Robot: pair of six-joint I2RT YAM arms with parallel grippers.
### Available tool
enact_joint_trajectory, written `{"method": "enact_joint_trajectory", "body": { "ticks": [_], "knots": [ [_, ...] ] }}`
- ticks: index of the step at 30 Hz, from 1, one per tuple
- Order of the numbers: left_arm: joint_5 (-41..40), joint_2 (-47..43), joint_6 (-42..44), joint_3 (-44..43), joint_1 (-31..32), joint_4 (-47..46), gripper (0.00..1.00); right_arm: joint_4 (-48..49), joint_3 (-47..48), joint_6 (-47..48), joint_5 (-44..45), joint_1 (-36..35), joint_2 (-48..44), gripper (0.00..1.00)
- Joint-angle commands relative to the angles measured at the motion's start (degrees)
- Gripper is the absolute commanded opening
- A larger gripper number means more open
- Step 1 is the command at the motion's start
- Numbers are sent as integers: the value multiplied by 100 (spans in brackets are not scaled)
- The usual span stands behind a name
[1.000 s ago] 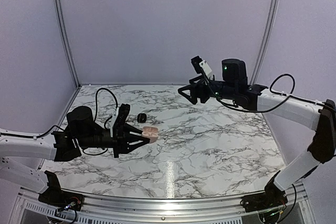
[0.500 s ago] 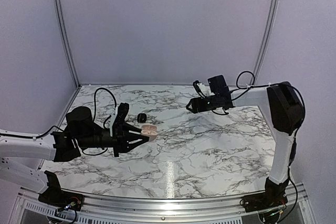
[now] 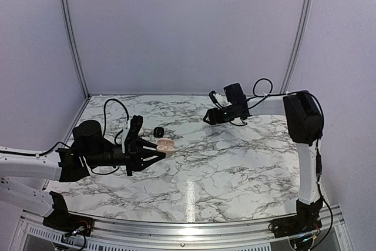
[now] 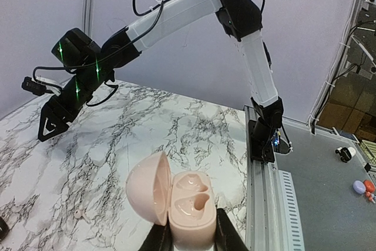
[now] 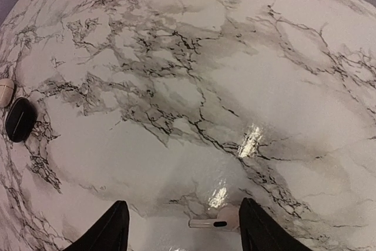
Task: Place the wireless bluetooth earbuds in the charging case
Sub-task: Move the left earbud to the center of the board.
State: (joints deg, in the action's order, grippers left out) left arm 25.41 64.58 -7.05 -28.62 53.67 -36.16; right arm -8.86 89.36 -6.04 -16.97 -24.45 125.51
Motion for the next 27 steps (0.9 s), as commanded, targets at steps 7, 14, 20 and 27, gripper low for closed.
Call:
{"method": "enact_joint_trajectory", "body": {
  "ticks": [7,14,20,27],
  "knots": [
    [-125,-194,24,111,-23,-163,0,-426,620,133,268,19,488,55],
    [-158,-165,45,98,-21,-163,0,-572,652,242,216,-3,617,42],
    [-148,-143,54,88,-19,-163,0,-426,206,252,49,-129,356,32],
    [-146,-117,89,95,-23,-163,0,-246,-545,451,-198,-446,-121,25]
  ]
}}
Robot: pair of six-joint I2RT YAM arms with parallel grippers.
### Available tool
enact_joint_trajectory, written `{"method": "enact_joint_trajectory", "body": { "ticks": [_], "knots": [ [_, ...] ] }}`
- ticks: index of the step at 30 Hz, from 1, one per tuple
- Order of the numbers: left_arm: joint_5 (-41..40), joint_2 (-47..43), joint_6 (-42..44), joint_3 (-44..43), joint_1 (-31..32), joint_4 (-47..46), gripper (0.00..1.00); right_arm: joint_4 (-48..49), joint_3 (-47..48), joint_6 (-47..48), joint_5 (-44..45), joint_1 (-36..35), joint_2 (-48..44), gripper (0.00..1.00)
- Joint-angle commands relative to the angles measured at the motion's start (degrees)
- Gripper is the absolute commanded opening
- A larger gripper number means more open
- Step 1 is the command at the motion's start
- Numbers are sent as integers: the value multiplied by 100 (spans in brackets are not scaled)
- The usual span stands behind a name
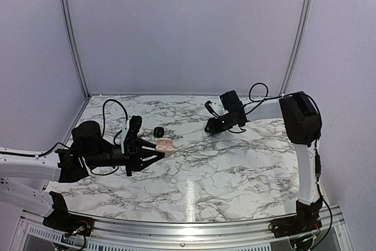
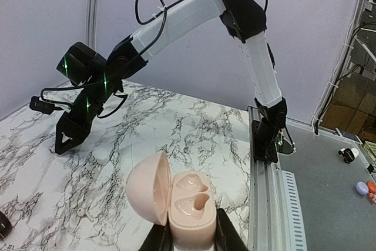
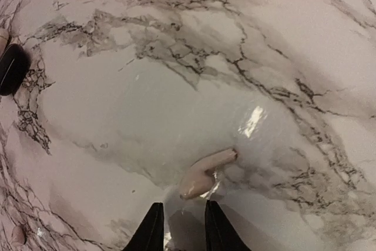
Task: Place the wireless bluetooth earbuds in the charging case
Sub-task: Move the left earbud to the center of the board.
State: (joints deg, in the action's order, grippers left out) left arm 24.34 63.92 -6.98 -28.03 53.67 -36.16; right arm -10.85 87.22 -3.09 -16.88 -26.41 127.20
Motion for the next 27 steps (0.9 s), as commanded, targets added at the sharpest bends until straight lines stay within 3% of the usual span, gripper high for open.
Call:
{"method": "enact_joint_trajectory", "body": {
  "ticks": [1,9,17,21,27],
  "knots": [
    [-36,-38,85,36,-23,-162,0,4,-452,222,-260,-295,-370,25],
    [-30,-20,88,33,-23,-163,0,-7,-910,563,-87,-593,-722,19],
    [-61,-36,66,35,-47,-163,0,273,-1113,356,170,-322,-1249,24],
    [-53,-27,74,19,-57,-163,0,417,-909,419,100,-141,-1196,29],
    [-60,-27,61,13,-67,-163,0,-160,-28,636,103,-13,-546,34]
  ]
}}
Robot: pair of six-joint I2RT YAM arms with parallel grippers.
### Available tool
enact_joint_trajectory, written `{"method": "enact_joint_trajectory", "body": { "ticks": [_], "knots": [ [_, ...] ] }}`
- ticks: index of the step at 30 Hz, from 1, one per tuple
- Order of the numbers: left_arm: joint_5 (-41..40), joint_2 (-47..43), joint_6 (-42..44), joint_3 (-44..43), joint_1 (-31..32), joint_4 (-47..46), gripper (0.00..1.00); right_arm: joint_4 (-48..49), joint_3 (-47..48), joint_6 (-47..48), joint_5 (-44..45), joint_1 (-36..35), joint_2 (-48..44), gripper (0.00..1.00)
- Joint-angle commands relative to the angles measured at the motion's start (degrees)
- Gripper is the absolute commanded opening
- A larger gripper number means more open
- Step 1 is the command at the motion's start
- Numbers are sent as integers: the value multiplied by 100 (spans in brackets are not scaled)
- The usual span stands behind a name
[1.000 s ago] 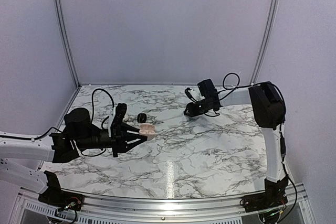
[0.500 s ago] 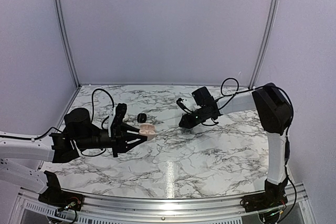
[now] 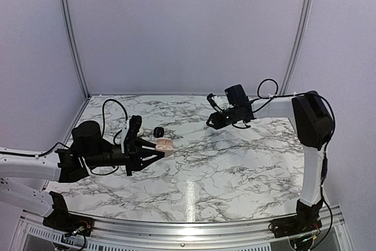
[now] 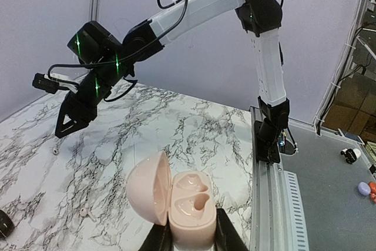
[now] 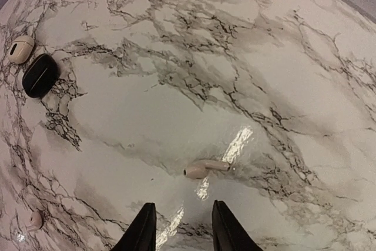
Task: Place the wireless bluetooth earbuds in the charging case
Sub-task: Move the left earbud to the center of the board.
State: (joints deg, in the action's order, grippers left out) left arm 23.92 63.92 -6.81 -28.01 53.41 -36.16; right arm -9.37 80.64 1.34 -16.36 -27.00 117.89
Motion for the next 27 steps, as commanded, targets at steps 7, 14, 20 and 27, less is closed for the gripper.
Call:
{"method": "enact_joint_trajectory", "body": {
  "ticks": [7,14,20,27],
  "knots": [
    [-34,-72,31,49,-44,-163,0,-495,1141,348,-107,42,843,48],
    [-28,-55,45,61,-57,-163,0,-681,1601,667,-147,37,1304,54],
    [-44,-107,44,109,-66,-163,0,-911,1717,835,-472,45,1465,45],
    [-36,-82,39,116,-89,-163,0,-1116,1440,959,-653,42,1266,37]
  ]
}}
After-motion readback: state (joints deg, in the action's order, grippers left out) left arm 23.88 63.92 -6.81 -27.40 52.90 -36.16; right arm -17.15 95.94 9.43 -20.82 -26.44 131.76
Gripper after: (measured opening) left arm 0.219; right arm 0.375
